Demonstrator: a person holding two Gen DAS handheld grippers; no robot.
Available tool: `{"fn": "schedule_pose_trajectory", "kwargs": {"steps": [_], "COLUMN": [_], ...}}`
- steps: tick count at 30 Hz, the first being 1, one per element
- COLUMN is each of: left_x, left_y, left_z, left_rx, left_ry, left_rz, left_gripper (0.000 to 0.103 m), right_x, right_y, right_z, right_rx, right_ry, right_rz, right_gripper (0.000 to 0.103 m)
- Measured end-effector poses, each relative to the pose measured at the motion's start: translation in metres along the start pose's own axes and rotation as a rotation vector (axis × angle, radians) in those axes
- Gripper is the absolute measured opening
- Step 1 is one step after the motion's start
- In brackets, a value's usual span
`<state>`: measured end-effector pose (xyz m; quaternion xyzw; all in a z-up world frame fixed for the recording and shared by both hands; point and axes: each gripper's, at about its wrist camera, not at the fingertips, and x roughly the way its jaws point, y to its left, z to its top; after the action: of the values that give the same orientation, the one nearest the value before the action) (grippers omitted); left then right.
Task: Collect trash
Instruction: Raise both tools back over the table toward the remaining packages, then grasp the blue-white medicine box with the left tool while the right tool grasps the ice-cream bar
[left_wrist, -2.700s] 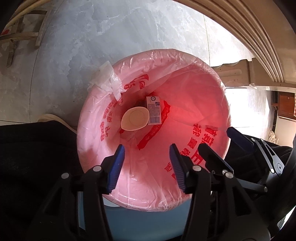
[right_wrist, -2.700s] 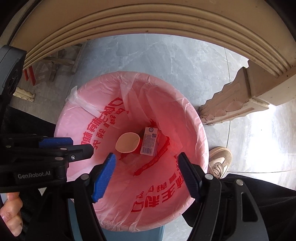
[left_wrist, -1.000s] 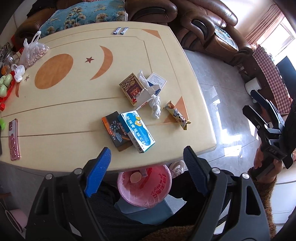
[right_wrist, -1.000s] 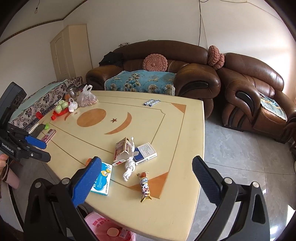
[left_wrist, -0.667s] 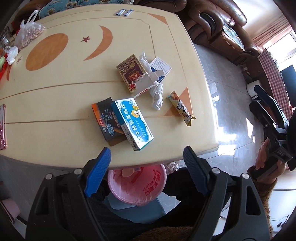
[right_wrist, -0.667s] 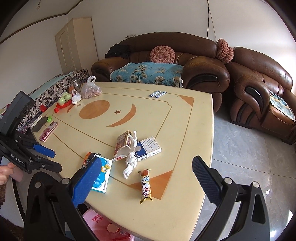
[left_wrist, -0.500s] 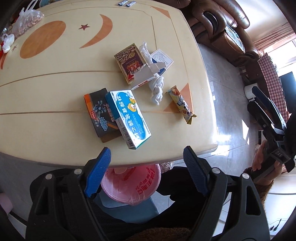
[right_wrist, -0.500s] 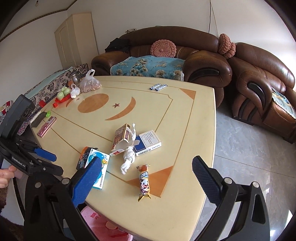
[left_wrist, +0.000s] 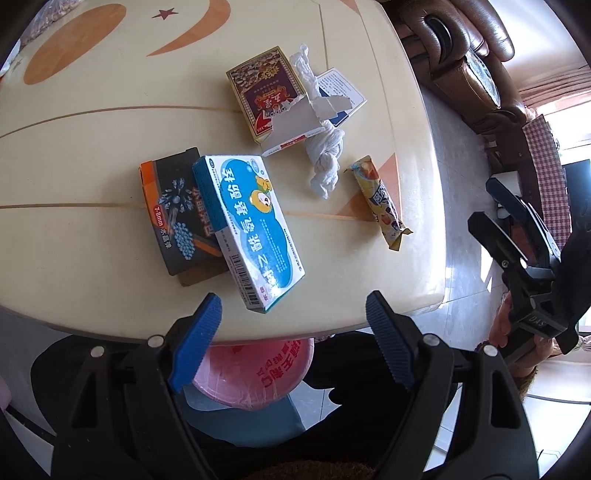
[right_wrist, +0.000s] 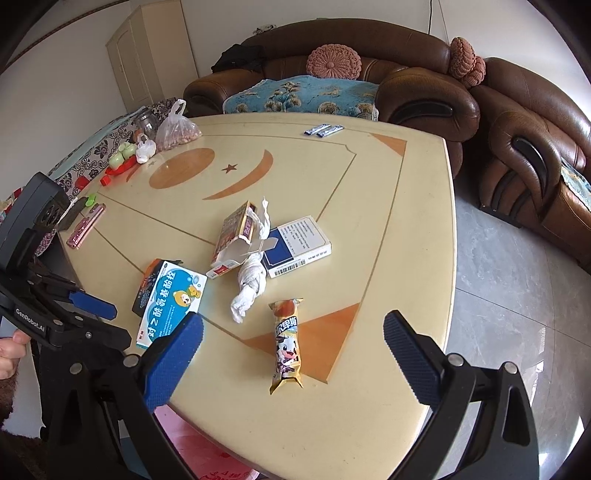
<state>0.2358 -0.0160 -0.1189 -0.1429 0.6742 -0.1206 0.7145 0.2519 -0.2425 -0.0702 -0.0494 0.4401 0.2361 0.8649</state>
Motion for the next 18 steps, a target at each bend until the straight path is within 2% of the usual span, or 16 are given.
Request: {"fn": "schedule_pose_trajectory", "kwargs": {"steps": [18], "left_x": [0.041], "left_y": [0.017], "left_z": [0.008], "left_rx": [-0.051], "left_ry": [0.064], "left_rz": [-0.018], "left_gripper": [0.078], "right_x": [0.068], "right_y": [0.002], "right_z": [-0.016], "right_rx": [-0.033], "right_ry": [0.139], "right_rz": [0.029], "right_gripper": [0.096]}}
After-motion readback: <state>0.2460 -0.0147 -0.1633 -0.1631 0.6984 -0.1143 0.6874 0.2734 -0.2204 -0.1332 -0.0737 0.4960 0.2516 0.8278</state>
